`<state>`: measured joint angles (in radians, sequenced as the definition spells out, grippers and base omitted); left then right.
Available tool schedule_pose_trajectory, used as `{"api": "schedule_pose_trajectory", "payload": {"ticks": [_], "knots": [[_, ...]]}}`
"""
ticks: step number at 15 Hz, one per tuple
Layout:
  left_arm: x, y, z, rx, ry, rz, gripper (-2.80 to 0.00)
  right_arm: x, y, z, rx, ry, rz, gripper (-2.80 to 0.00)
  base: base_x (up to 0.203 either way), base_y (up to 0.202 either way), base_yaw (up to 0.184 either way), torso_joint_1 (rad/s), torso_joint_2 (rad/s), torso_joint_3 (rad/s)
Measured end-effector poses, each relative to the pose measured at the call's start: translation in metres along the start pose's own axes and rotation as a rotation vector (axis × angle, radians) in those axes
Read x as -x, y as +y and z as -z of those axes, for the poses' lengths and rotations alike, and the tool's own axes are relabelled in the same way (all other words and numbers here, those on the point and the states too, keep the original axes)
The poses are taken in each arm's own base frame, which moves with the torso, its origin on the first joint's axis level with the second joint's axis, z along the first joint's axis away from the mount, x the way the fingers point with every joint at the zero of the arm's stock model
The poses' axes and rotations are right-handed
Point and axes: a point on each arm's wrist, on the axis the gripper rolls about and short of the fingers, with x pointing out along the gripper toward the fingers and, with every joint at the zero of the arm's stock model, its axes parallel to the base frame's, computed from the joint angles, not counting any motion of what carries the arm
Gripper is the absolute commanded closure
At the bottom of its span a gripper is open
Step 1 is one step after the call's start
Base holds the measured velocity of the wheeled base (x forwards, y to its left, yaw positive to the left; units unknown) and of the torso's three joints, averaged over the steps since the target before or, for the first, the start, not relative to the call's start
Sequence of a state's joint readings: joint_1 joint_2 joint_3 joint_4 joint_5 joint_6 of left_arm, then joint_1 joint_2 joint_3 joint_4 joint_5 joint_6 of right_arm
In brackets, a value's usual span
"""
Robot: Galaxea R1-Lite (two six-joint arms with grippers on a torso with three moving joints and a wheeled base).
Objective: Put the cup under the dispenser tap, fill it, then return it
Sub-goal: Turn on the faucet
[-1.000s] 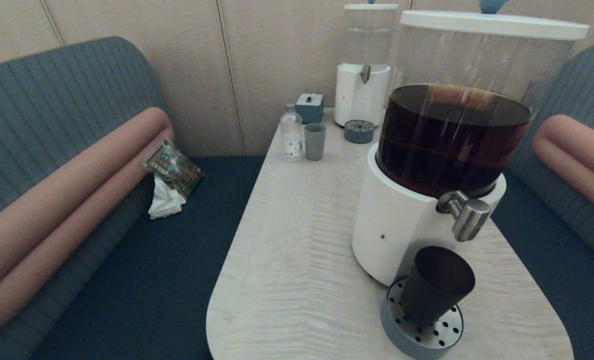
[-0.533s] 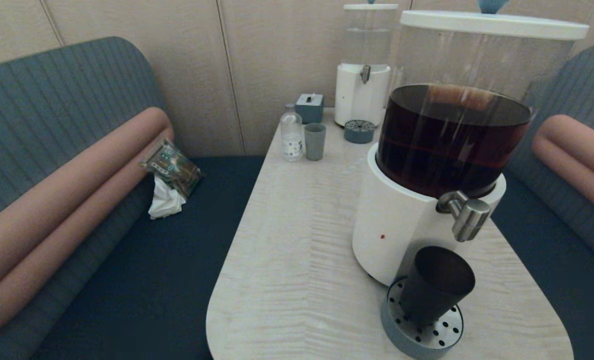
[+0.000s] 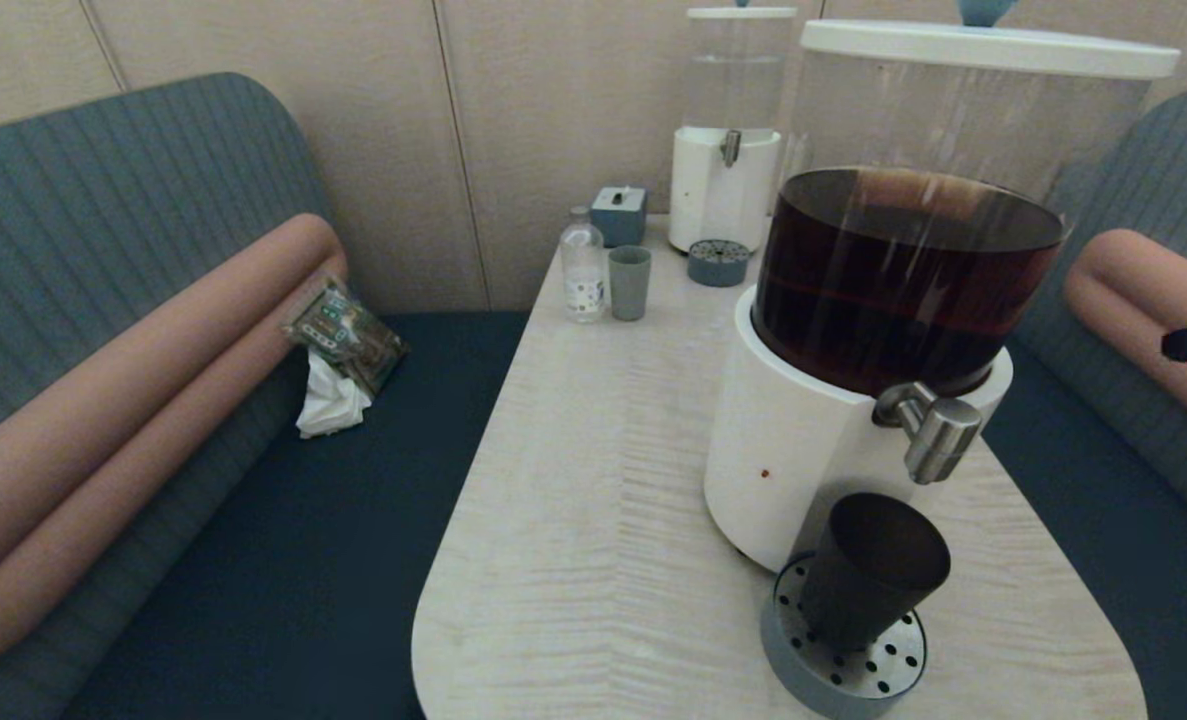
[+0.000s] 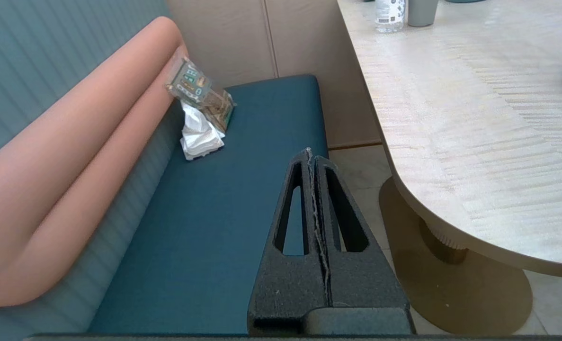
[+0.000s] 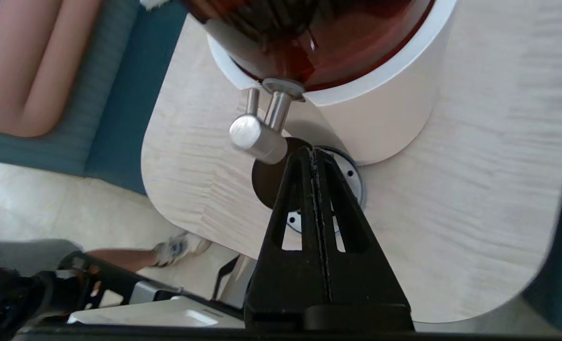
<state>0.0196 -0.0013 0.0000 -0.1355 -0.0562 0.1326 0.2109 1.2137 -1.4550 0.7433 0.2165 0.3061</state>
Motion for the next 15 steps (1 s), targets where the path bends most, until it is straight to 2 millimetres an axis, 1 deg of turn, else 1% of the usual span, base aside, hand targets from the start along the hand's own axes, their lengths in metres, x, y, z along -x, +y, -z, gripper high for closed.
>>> {"api": "schedule_pose_trajectory", "payload": {"ticks": [4,7,11,15], "knots": [[0.000,0.000,0.000,0.000,0.000,0.000,0.00,-0.024,-0.011,-0.007,-0.028,0.064,-0.005,0.00,0.000,0.000,0.000,0.000,0.00,0.000],[0.000,0.000,0.000,0.001,0.000,0.000,0.00,-0.036,-0.014,-0.008,-0.040,0.114,-0.060,0.00,0.000,0.000,0.000,0.000,0.00,0.000],[0.000,0.000,0.000,0.000,0.000,0.000,0.00,-0.053,-0.018,-0.011,-0.031,0.126,-0.067,0.00,0.000,0.000,0.000,0.000,0.00,0.000],[0.000,0.000,0.000,0.000,0.001,0.001,0.00,-0.067,-0.022,-0.010,-0.009,0.135,-0.065,0.00,0.000,0.000,0.000,0.000,0.00,0.000]]}}
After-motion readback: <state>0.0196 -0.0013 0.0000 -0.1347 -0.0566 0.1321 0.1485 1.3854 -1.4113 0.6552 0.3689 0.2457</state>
